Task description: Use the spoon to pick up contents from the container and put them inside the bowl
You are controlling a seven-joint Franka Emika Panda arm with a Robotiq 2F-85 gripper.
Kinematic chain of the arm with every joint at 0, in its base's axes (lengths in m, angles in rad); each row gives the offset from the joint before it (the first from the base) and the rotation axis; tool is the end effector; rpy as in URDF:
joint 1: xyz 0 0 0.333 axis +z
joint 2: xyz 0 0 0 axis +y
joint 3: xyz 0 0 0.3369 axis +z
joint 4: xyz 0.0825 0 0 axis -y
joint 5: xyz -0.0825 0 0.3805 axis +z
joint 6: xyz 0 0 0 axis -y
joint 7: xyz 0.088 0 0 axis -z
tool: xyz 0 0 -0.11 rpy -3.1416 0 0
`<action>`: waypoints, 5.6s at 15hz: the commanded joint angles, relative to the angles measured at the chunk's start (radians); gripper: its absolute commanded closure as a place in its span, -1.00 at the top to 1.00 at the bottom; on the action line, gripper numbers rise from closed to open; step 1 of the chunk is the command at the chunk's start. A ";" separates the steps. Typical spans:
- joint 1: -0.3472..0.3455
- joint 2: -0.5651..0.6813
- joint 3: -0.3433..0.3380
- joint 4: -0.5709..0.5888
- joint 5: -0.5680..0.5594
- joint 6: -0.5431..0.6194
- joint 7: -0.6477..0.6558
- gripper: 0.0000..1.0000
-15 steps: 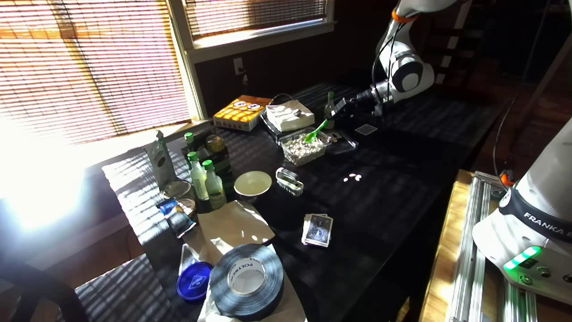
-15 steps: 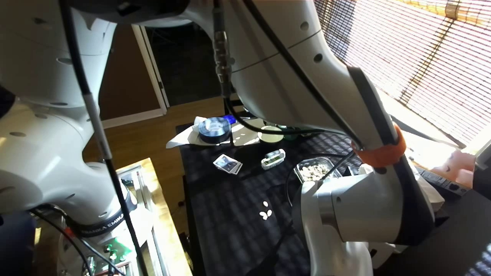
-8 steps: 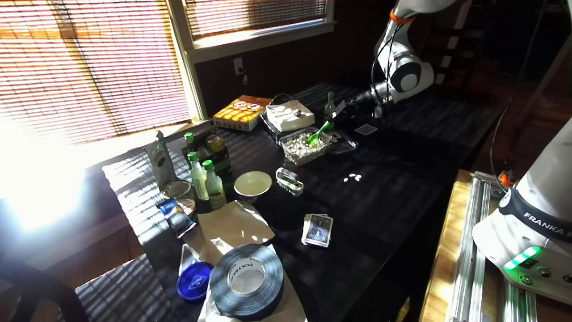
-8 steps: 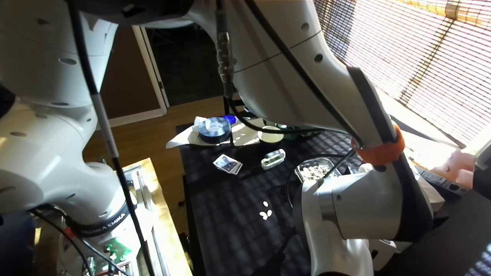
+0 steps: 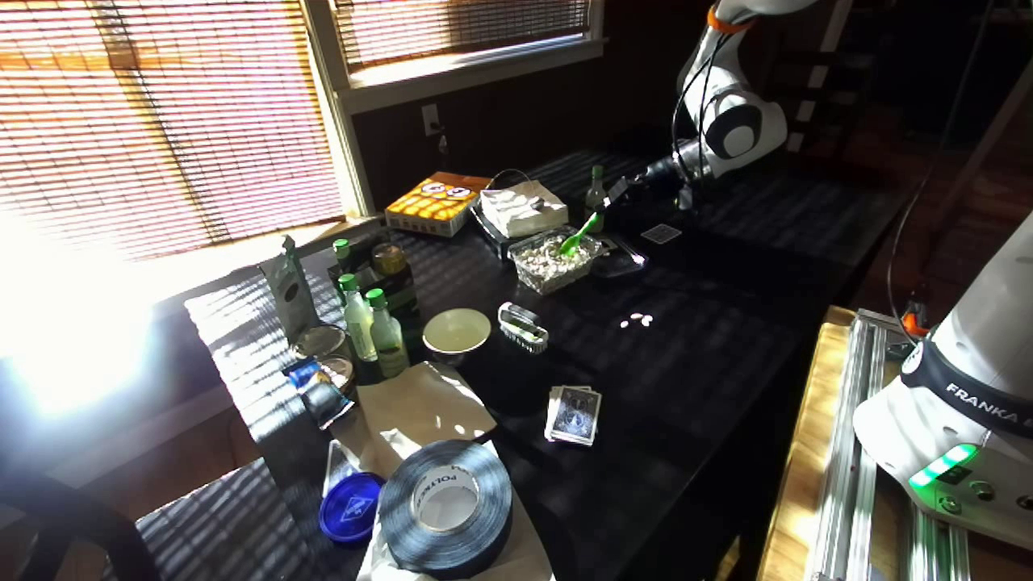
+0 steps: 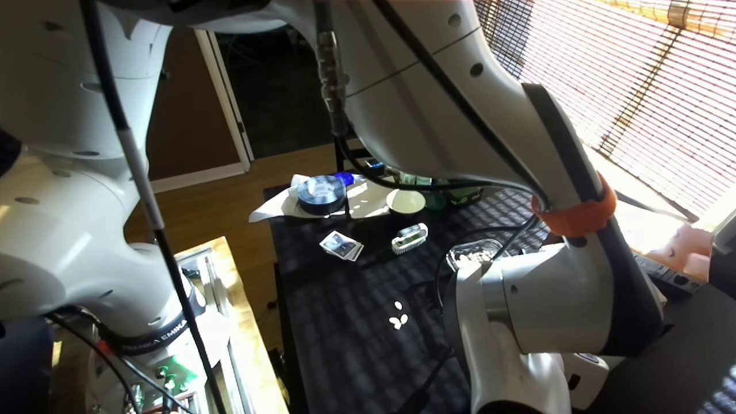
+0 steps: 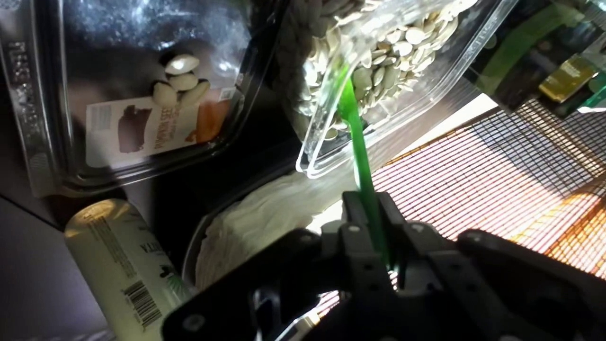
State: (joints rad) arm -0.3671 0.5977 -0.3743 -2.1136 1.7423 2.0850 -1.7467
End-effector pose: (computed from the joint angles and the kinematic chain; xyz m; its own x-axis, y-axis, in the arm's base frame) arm 0.4443 -0.3416 0.1501 0.6550 -0.4830 0.5811 -0.0466 -0.7934 -0.6069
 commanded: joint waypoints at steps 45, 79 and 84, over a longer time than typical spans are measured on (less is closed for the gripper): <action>0.058 0.345 0.179 0.281 -0.258 -0.440 0.580 -0.94; 0.067 0.173 0.170 0.174 -0.227 -0.595 0.545 -0.94; 0.107 0.142 0.173 0.140 -0.228 -0.565 0.523 -0.94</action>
State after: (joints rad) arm -0.2838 0.7896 -0.2030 -1.9118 1.4901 1.4787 -1.1958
